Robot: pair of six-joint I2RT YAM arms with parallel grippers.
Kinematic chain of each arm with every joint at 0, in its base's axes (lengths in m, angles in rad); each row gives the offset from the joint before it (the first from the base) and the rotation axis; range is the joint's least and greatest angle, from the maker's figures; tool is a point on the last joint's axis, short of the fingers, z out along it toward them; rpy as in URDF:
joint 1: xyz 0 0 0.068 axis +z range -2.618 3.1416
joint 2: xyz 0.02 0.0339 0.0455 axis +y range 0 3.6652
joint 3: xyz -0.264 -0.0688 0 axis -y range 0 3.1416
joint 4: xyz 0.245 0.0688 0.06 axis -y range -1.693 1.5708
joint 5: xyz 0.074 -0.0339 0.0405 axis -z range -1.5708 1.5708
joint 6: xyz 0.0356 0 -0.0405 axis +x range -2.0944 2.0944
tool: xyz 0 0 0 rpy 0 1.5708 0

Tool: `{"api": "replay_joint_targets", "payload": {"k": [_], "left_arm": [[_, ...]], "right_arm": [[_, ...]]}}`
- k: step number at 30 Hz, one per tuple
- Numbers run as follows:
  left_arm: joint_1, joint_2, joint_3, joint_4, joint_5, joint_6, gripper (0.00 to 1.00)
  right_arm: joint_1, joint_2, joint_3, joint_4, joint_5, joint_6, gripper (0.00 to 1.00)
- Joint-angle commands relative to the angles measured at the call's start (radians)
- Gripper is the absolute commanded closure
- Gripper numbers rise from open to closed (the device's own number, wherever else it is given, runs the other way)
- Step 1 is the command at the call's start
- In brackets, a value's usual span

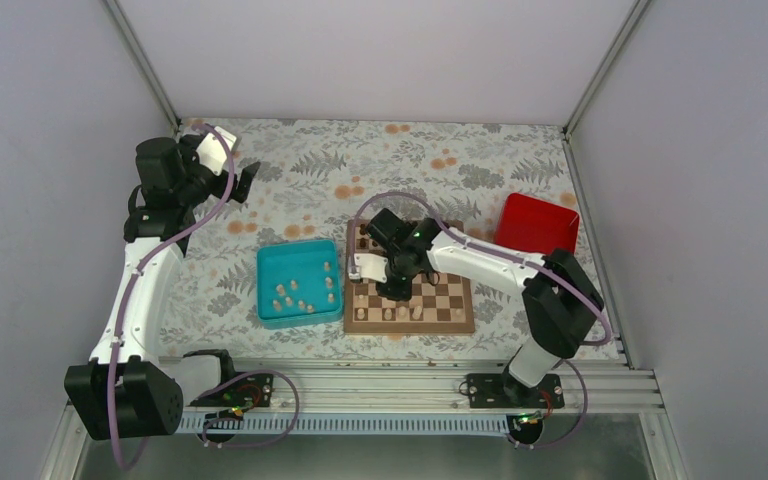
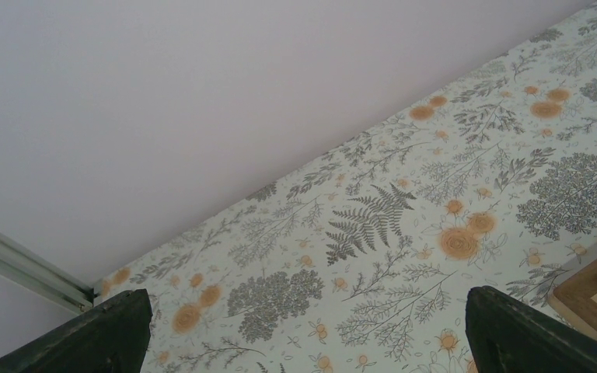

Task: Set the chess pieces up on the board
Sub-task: Place the chess piece on the chessboard.

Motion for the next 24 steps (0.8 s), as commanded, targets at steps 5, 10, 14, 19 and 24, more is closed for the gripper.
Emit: {"api": "replay_joint_targets", "payload": {"k": [5, 10, 14, 19, 24], "left_arm": [[0.006, -0.017, 0.007, 0.004, 0.005, -0.008, 0.0], [0.009, -0.018, 0.003, 0.004, 0.009, -0.008, 0.0], [0.009, -0.016, 0.002, 0.006, 0.008, -0.008, 0.0], [0.009, -0.012, 0.001, 0.009, 0.013, -0.008, 0.0], [0.009, -0.012, -0.002, 0.011, 0.013, -0.006, 0.0]], "right_arm": [[-0.004, 0.003, -0.046, 0.11, -0.075, 0.021, 0.94], [-0.005, 0.061, -0.022, 0.102, -0.101, 0.017, 0.94], [-0.005, 0.082, -0.011, 0.093, -0.104, 0.012, 0.94], [-0.005, 0.093, -0.014, 0.093, -0.105, 0.012, 0.93], [-0.005, 0.11, -0.014, 0.083, -0.114, 0.009, 0.93]]}}
